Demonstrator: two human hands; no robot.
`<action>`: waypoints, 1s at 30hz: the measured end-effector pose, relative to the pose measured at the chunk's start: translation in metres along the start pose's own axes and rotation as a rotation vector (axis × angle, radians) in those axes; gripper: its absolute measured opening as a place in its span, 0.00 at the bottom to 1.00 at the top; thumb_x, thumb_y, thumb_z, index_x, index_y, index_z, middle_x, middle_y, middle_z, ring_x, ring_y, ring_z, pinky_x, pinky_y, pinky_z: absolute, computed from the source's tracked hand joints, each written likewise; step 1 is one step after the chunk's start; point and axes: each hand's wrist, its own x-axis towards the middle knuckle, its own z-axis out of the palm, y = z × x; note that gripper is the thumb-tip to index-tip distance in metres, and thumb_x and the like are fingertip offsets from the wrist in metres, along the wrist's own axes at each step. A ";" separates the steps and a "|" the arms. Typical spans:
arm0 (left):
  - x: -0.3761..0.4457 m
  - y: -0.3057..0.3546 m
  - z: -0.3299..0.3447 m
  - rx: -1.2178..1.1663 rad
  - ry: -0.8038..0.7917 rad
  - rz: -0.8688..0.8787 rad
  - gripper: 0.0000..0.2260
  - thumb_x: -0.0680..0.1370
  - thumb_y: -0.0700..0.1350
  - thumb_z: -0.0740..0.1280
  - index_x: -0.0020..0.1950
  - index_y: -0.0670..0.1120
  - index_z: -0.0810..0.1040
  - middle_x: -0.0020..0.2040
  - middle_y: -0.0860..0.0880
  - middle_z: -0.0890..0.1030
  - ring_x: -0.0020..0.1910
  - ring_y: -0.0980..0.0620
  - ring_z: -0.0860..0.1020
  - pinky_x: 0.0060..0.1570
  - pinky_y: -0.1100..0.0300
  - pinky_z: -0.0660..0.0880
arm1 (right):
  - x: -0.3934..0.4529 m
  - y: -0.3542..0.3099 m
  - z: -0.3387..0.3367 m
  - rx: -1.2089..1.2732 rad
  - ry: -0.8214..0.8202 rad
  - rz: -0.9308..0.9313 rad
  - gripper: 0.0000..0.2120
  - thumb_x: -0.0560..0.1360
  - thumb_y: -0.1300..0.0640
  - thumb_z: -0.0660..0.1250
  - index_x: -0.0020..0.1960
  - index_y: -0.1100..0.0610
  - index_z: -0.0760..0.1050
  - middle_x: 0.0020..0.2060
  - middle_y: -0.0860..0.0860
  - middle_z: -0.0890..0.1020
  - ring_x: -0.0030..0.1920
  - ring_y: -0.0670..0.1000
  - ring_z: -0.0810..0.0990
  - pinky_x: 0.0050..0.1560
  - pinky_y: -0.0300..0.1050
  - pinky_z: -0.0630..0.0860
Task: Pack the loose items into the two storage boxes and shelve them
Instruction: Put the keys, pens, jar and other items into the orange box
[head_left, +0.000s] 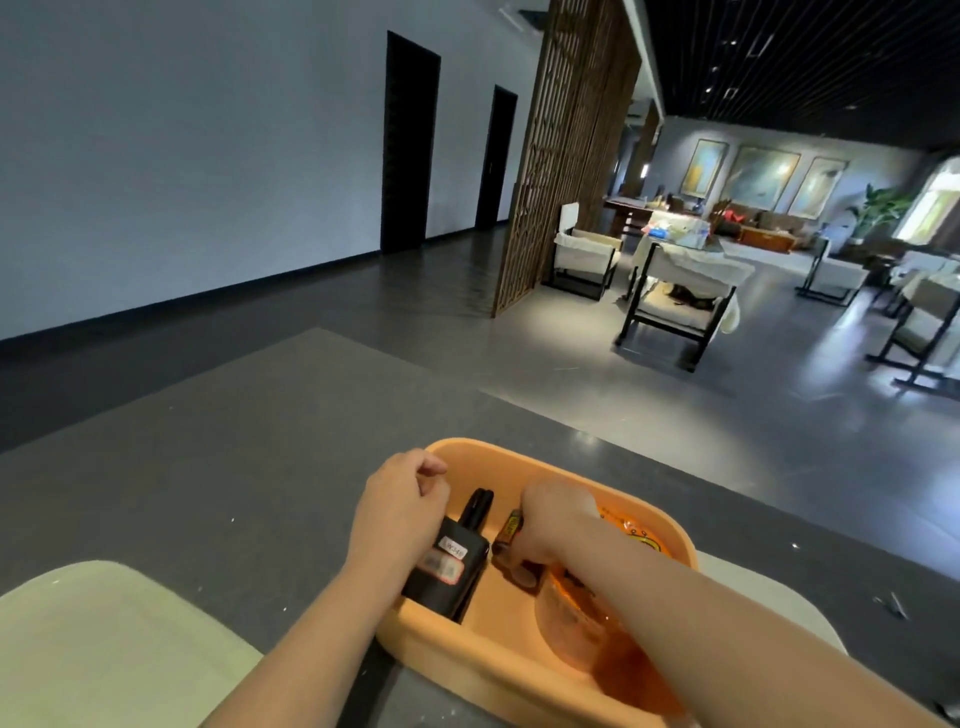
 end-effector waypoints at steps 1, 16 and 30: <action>0.000 0.000 0.000 0.008 -0.003 -0.001 0.09 0.76 0.42 0.63 0.50 0.55 0.78 0.48 0.57 0.77 0.48 0.58 0.75 0.45 0.62 0.71 | 0.001 -0.002 0.002 -0.033 -0.019 -0.002 0.11 0.60 0.48 0.74 0.35 0.53 0.76 0.32 0.49 0.77 0.32 0.49 0.74 0.26 0.39 0.63; -0.044 0.024 0.013 0.184 0.036 0.040 0.10 0.75 0.46 0.66 0.55 0.54 0.76 0.45 0.56 0.78 0.38 0.57 0.78 0.39 0.60 0.75 | -0.122 0.090 -0.009 0.394 0.371 0.042 0.23 0.65 0.40 0.69 0.58 0.43 0.73 0.52 0.43 0.81 0.54 0.49 0.79 0.48 0.44 0.76; -0.239 0.155 0.189 -0.190 -0.365 0.415 0.15 0.72 0.38 0.70 0.53 0.56 0.78 0.51 0.59 0.76 0.45 0.62 0.74 0.43 0.61 0.69 | -0.362 0.253 0.128 0.736 0.487 0.553 0.18 0.66 0.46 0.68 0.55 0.44 0.75 0.47 0.40 0.80 0.45 0.39 0.77 0.45 0.37 0.72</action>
